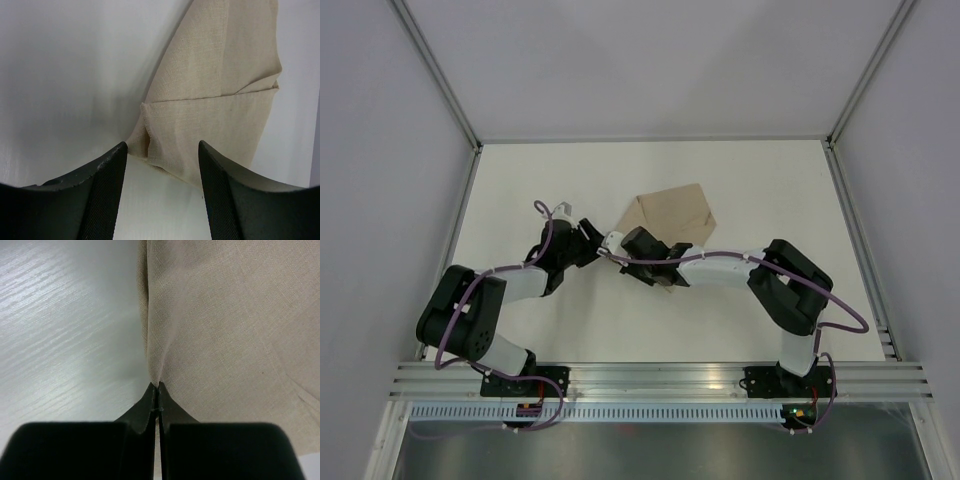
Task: Fold the napkin, place the utensils inside, and roll it up
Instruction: Roll the napkin at the center of the board.
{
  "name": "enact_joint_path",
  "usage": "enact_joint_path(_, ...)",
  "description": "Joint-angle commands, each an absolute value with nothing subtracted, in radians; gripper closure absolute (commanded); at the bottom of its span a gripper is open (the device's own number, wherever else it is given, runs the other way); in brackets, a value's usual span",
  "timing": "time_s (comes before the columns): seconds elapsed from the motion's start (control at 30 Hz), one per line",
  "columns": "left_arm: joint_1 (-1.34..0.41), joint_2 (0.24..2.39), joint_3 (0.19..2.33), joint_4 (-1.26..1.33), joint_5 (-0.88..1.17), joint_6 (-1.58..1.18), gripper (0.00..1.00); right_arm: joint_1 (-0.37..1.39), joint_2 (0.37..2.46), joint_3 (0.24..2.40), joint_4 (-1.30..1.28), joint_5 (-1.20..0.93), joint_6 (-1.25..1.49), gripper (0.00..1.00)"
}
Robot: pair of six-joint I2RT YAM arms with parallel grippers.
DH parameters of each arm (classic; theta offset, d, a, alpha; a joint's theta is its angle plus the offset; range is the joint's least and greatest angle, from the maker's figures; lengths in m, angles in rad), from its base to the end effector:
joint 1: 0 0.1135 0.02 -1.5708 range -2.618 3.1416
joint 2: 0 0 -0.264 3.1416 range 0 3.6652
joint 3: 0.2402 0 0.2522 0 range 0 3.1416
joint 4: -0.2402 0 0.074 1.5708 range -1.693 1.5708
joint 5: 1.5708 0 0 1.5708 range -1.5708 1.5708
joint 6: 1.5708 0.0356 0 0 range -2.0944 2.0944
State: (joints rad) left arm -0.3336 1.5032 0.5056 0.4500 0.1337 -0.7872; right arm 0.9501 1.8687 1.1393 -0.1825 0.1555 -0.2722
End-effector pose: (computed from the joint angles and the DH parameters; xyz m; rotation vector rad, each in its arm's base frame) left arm 0.2618 -0.0958 0.1467 -0.4176 2.1806 -0.7880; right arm 0.2295 0.3116 0.1610 -1.3629 2.0598 0.0993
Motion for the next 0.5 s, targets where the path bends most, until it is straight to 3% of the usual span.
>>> enact_joint_path(0.0, -0.344, 1.494, 0.563, 0.407, 0.127, -0.727, 0.35, 0.925, 1.841, 1.154, -0.221, 0.034, -0.235, 0.99)
enact_joint_path(0.37, -0.368, 1.549, 0.653, 0.282, 0.115, -0.667, 0.35, 0.874, 1.858, 1.173, -0.250, -0.028, -0.230, 0.99)
enact_joint_path(0.47, -0.368, 1.555, 0.660, 0.265, 0.107, -0.669, 0.36, 0.874, 1.873, 1.192, -0.264, -0.006, -0.222, 0.92)
